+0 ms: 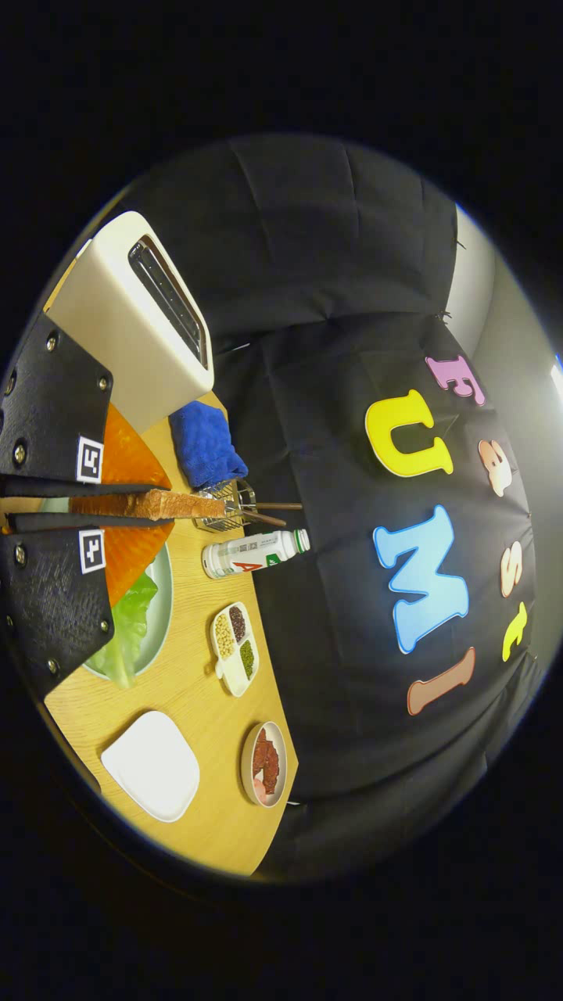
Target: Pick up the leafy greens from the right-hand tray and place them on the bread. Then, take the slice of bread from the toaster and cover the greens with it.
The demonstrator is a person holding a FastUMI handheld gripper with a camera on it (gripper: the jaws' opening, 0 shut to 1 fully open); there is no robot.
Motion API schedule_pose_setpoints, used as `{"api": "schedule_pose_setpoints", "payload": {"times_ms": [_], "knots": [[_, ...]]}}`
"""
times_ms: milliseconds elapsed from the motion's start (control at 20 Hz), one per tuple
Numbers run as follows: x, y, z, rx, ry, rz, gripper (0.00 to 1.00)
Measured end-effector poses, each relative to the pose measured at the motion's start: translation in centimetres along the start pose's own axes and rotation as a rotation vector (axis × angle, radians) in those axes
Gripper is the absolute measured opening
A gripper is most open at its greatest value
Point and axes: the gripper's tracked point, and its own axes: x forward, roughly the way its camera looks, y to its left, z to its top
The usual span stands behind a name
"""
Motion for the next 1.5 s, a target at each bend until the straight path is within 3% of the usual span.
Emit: {"api": "schedule_pose_setpoints", "payload": {"times_ms": [350,750,800,1050,1100,1500], "knots": [[0.1,-0.6,-0.8,-0.021,0.031,-0.013,0.08],[0.2,-3.6,-1.4,-0.078,0.052,-0.056,0.21],[0.1,-4.3,-1.3,-0.079,0.056,-0.068,0.26],[0.2,-5.4,-1.5,-0.074,0.072,-0.081,0.26],[0.0,-5.8,-1.4,-0.093,0.069,-0.099,0.34],[-0.5,-7.5,0.3,-0.161,0.007,-0.15,0.35]]}}
